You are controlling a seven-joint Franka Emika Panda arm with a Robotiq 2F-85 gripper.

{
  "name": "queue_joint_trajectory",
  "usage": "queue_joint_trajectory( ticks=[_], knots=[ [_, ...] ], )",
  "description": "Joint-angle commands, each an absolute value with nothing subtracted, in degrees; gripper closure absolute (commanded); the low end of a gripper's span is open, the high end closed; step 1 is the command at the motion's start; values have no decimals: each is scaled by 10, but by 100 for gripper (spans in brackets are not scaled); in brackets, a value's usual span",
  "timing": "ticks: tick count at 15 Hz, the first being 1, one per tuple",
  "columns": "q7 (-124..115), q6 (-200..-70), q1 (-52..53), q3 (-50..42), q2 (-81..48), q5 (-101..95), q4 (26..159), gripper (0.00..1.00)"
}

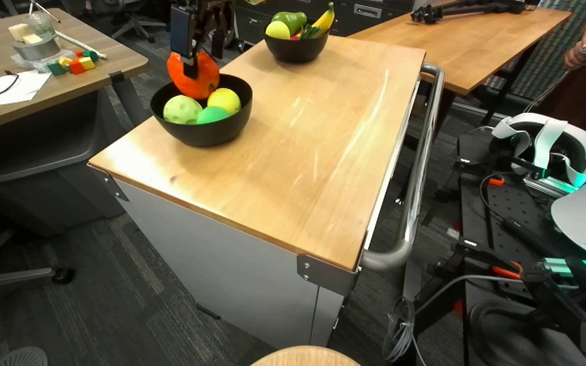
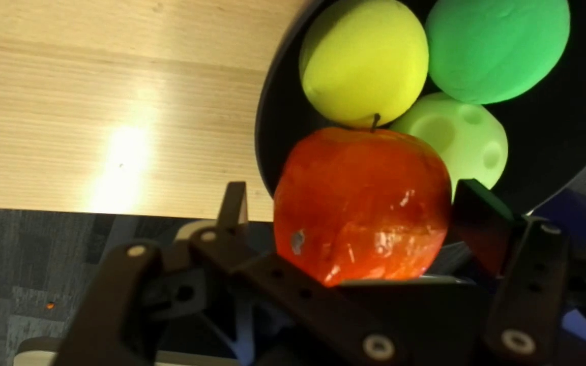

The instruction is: Remove all the fruit toys from the bowls starting with the one on the left

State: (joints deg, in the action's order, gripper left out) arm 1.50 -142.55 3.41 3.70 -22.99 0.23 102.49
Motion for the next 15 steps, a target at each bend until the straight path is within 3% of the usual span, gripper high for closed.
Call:
queue_joint_trajectory(
  ticks=[1,4,10,15],
  knots=[
    [5,-1448,40,23,-242,-17,1015,16],
    [7,-1455,38,19,-245,-24,1018,43],
    [21,-1449,39,21,-218,-31,1050,44],
    [63,-1464,46,43,-90,-50,1188,44]
  ],
)
